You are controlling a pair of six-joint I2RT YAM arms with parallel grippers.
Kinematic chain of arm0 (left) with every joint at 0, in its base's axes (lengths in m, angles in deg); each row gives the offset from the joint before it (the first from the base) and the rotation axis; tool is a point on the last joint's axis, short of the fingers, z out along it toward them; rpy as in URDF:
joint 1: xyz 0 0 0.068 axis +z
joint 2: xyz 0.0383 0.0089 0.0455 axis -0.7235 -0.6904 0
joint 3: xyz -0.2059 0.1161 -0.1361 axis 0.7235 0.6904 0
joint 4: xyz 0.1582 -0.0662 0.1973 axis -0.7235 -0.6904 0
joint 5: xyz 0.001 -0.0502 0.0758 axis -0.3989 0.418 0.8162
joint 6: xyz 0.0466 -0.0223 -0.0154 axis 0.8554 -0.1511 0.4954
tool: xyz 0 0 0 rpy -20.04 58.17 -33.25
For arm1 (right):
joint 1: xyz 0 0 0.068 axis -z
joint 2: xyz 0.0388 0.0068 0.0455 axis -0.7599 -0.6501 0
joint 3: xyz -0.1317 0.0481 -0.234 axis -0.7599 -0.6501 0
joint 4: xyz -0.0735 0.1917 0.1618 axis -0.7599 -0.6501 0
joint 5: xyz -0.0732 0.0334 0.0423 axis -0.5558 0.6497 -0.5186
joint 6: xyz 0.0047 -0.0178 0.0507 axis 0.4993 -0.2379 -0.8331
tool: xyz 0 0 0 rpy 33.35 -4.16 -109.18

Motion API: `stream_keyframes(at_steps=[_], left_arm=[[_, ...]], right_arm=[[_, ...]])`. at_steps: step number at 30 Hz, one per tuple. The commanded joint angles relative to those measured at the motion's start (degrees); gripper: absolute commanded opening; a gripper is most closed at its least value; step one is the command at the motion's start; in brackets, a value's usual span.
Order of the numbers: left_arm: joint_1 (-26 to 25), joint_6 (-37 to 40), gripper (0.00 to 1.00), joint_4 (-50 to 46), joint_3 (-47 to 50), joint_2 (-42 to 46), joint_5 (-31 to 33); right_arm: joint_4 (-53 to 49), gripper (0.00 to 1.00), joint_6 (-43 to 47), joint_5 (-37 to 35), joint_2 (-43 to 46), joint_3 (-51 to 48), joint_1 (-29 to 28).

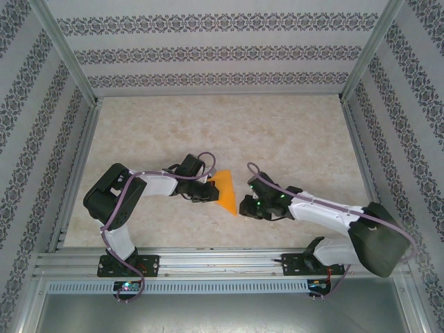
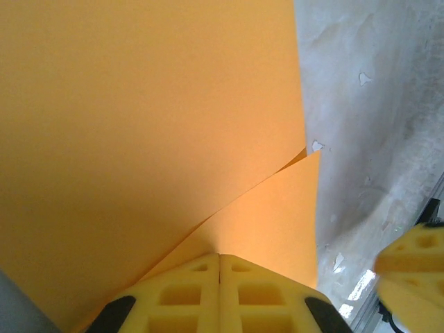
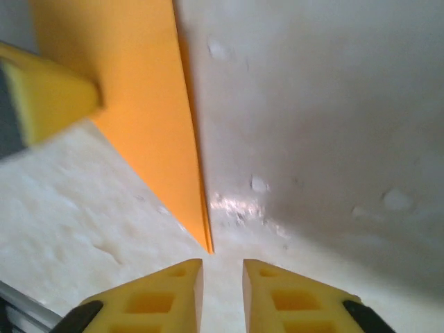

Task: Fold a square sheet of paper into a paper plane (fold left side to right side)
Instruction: Third fold the triangle at the center of the table.

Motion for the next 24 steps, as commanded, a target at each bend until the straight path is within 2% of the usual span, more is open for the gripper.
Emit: stream_keyframes(at_steps=[1,6,10,15,24], left_arm=[[-0.47,-1.18,0.12,0.76,-1.87,2.19,-0.04],[0.17,-0.40,0.27,-0.74,-3.39,6.68,2.34],[2.35,-0.01,0.40,-1.40,-1.22,11.36,6.84],[6.26,-2.13,0.46,-0.40,3.43,16.06,9.37],[10.01,-6.79,0.49,3.99,10.62,19.96,10.18]], right_arm=[[0.35,0.32,8.36,-0.11,2.73,0.36,3.76],[6.35,0.53,19.45,2.17,4.48,-0.23,6.68],[14.73,0.65,25.01,6.72,2.13,-1.90,7.77],[18.85,0.66,27.61,12.06,-6.38,0.31,7.99],[26.07,0.55,26.61,17.12,-18.25,3.48,8.13]])
